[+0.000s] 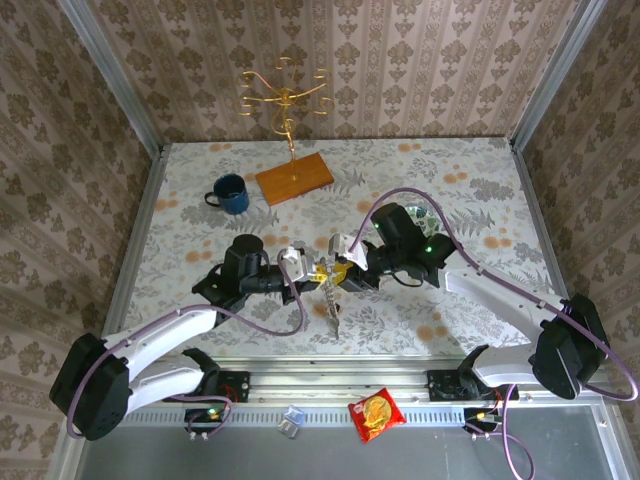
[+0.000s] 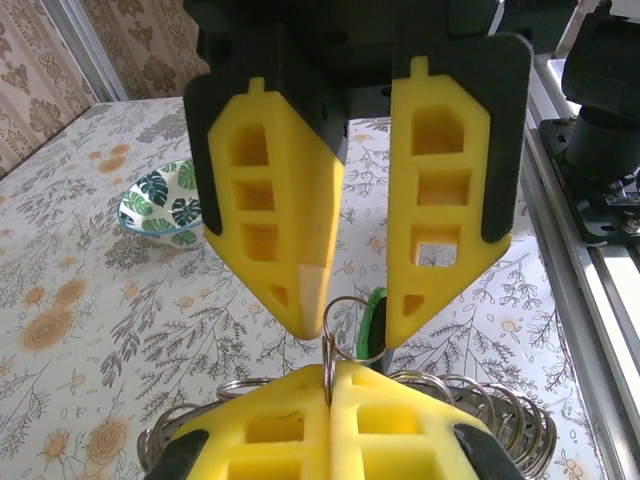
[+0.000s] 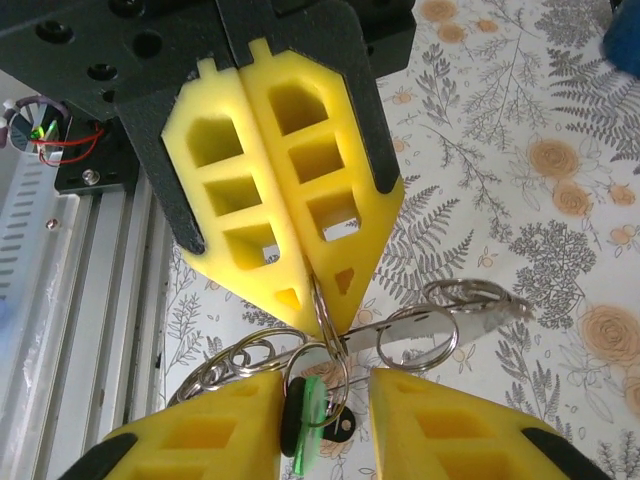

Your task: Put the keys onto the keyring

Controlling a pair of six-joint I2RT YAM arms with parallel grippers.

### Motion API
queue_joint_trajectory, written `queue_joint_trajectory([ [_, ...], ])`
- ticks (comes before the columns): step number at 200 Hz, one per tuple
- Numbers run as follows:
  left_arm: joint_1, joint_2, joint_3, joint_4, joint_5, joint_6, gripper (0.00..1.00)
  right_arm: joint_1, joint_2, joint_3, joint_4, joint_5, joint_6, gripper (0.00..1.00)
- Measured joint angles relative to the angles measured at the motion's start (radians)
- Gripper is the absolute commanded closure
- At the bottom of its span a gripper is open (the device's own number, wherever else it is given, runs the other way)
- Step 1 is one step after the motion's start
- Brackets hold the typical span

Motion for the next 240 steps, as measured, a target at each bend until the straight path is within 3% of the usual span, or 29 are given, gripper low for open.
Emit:
queue_joint_trajectory([
  [37, -0.003, -0.010, -0.022, 0.023, -0.012, 0.000, 1.00, -0.004, -0.026, -0.011, 0.011, 0.008, 0.032, 0.92],
  [71, -0.007, -0.026, -0.037, 0.052, -0.014, -0.002, 1.00, -0.007, -0.031, -0.011, 0.018, 0.011, 0.045, 1.00],
  [133, -0.016, -0.026, -0.067, 0.116, -0.031, -0.031, 1.00, -0.008, 0.042, -0.011, 0.032, -0.011, 0.059, 1.00],
  [162, -0.019, -0.027, -0.078, 0.139, -0.041, -0.031, 1.00, -0.015, 0.037, -0.027, 0.049, -0.021, 0.083, 0.78],
  [179, -0.020, -0.027, -0.080, 0.154, -0.042, -0.035, 1.00, -0.023, 0.013, -0.064, 0.089, -0.026, 0.086, 0.72],
  [240, -0.020, -0.012, -0.120, 0.270, -0.012, -0.124, 1.00, -0.031, -0.094, -0.175, 0.254, -0.050, 0.090, 0.69],
])
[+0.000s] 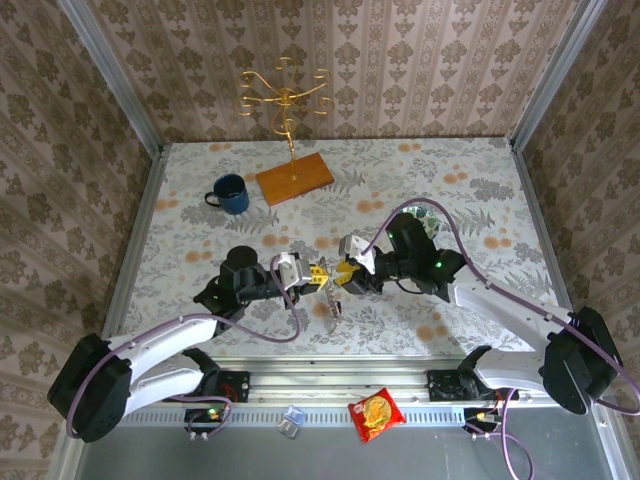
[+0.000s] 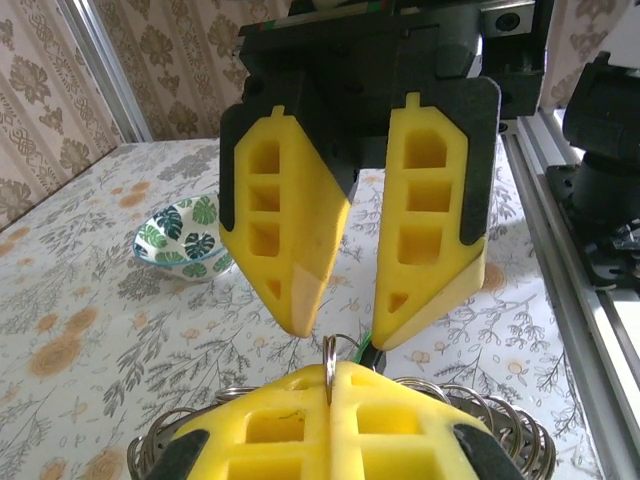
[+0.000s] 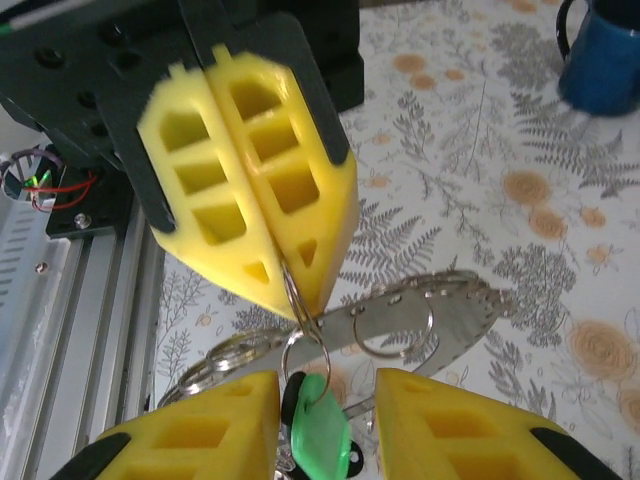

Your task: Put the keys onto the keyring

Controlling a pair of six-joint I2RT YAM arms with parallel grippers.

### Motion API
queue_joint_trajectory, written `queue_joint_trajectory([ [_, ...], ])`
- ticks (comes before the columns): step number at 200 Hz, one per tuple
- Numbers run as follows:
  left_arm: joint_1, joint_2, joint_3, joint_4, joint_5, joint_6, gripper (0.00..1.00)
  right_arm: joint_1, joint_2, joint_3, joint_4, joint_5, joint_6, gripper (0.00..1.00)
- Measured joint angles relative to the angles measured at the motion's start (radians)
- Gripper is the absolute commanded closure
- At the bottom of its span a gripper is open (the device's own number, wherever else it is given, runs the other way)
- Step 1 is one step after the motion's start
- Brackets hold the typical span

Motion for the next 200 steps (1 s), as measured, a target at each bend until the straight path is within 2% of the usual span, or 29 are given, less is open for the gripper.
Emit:
queue_joint_trajectory([
  [42, 0.000, 0.028, -0.015, 0.081, 0.026, -0.058, 1.00, 0.000, 0.000, -0.013, 0.064, -0.029, 0.000, 0.71],
  [86, 0.003, 0.035, -0.023, 0.137, 0.038, -0.099, 1.00, 0.000, 0.014, -0.013, 0.092, -0.052, 0.001, 0.79],
  [101, 0.008, 0.041, -0.027, 0.155, 0.038, -0.112, 1.00, 0.000, 0.021, -0.013, 0.100, -0.064, 0.005, 0.85],
  [120, 0.014, 0.050, -0.031, 0.169, 0.037, -0.128, 1.00, -0.002, 0.031, -0.013, 0.109, -0.073, 0.012, 1.00],
  [138, 0.017, 0.053, -0.032, 0.172, 0.034, -0.137, 0.85, -0.006, 0.035, -0.013, 0.111, -0.076, 0.004, 1.00],
  [147, 0.017, 0.052, -0.032, 0.173, 0.027, -0.142, 0.80, -0.006, 0.035, -0.013, 0.108, -0.079, -0.003, 1.00],
  [200, 0.015, -0.018, -0.016, 0.023, 0.014, -0.069, 0.77, 0.001, 0.044, 0.068, -0.064, -0.046, -0.101, 1.00],
])
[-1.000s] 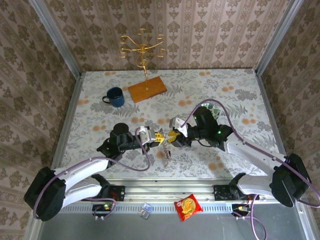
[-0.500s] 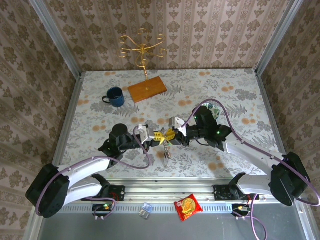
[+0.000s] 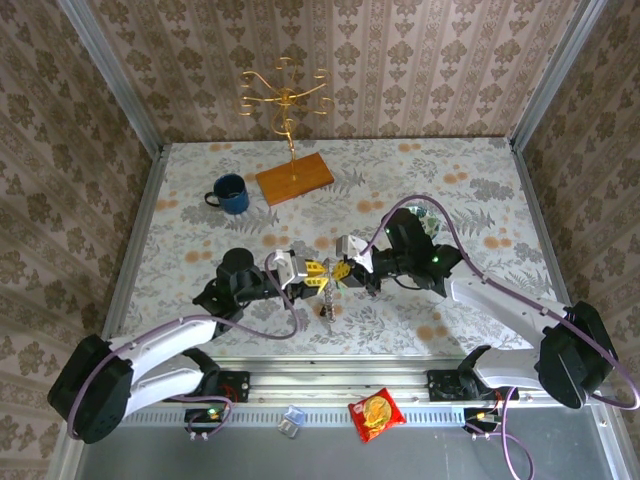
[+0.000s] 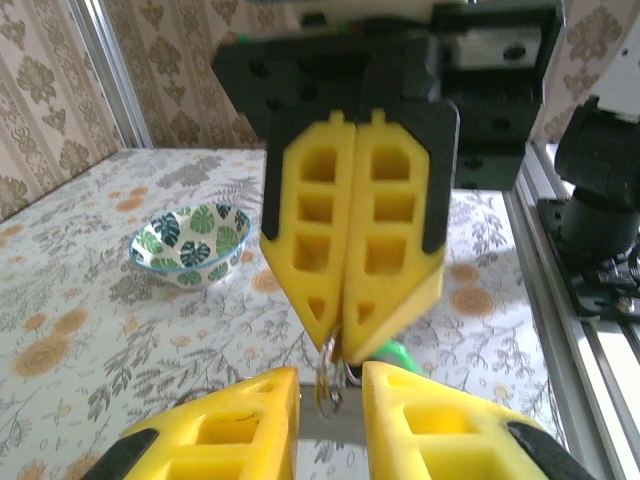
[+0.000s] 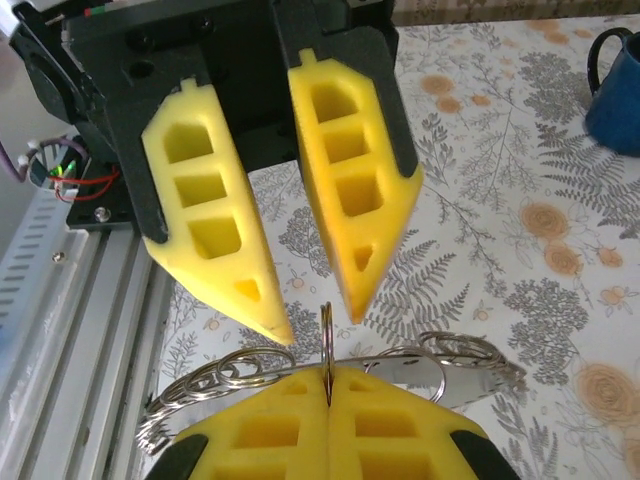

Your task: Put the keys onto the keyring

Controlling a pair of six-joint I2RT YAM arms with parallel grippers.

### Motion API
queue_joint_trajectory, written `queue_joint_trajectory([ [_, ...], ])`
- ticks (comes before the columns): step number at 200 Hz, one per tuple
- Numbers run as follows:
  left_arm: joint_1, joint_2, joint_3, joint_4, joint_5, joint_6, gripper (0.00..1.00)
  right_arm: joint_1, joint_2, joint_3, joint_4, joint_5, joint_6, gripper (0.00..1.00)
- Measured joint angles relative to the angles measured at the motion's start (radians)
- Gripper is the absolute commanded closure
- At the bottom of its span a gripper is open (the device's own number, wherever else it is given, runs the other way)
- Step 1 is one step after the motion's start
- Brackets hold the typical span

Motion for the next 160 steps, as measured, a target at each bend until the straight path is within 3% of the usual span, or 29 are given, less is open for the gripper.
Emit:
queue_joint_trajectory([
  [48, 0.000, -0.003, 0.089, -0.186, -0.002, 0.099, 0.79, 0.040, 0.032, 0.107, -0.162, 0.065, -0.100, 1.00],
  [109, -0.002, 0.013, 0.140, -0.321, 0.010, 0.181, 1.00, 0.072, 0.081, 0.193, -0.291, 0.139, -0.177, 1.00],
  [137, -0.007, 0.013, 0.143, -0.339, 0.010, 0.190, 1.00, 0.065, 0.071, 0.168, -0.256, 0.127, -0.135, 0.75],
  [160, -0.006, 0.011, 0.122, -0.298, 0.000, 0.178, 1.00, 0.040, 0.020, 0.090, -0.158, 0.100, -0.061, 0.70],
])
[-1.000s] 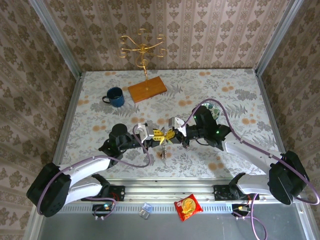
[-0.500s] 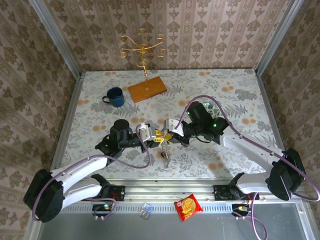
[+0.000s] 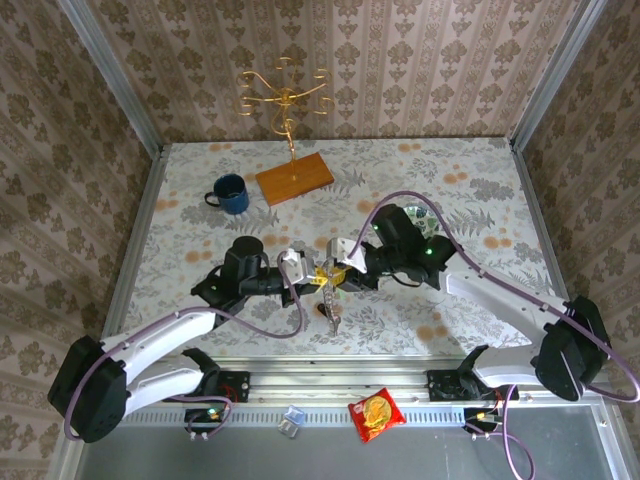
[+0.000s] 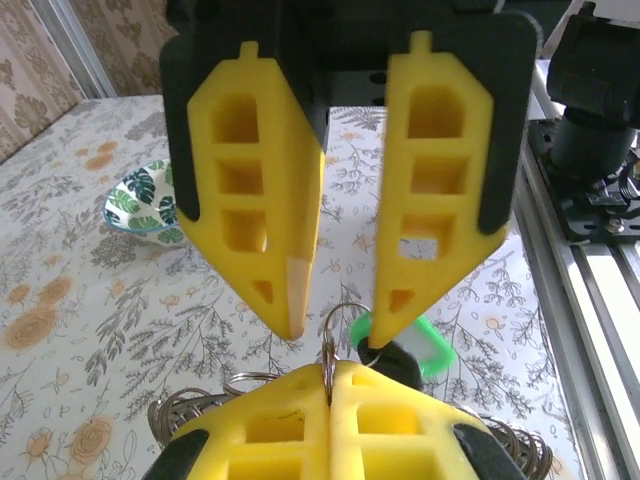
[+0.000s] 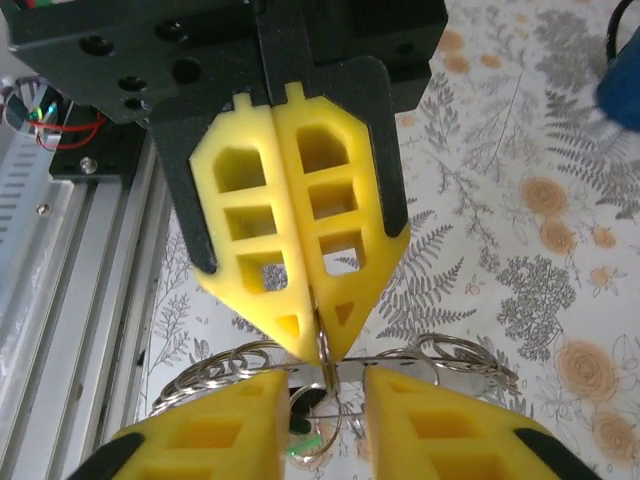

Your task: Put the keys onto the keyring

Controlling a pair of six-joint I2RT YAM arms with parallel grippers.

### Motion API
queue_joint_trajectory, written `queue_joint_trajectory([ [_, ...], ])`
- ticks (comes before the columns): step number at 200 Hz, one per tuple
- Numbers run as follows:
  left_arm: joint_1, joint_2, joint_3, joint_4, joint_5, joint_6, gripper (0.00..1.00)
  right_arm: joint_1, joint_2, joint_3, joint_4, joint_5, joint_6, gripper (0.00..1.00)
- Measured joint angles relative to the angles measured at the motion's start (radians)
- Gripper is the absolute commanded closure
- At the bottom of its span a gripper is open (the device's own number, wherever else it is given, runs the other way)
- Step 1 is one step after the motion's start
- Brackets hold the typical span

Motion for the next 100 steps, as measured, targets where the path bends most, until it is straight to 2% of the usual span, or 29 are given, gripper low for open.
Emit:
queue_joint_trajectory([
  [57, 0.000, 0.000, -0.118, 0.243, -0.023, -0.111, 1.00, -0.024, -0.063, -0.172, 0.216, -0.026, 0.149, 0.69],
  [100, 0.000, 0.000, -0.140, 0.354, -0.026, -0.173, 1.00, -0.033, -0.081, -0.205, 0.300, -0.038, 0.187, 0.69],
])
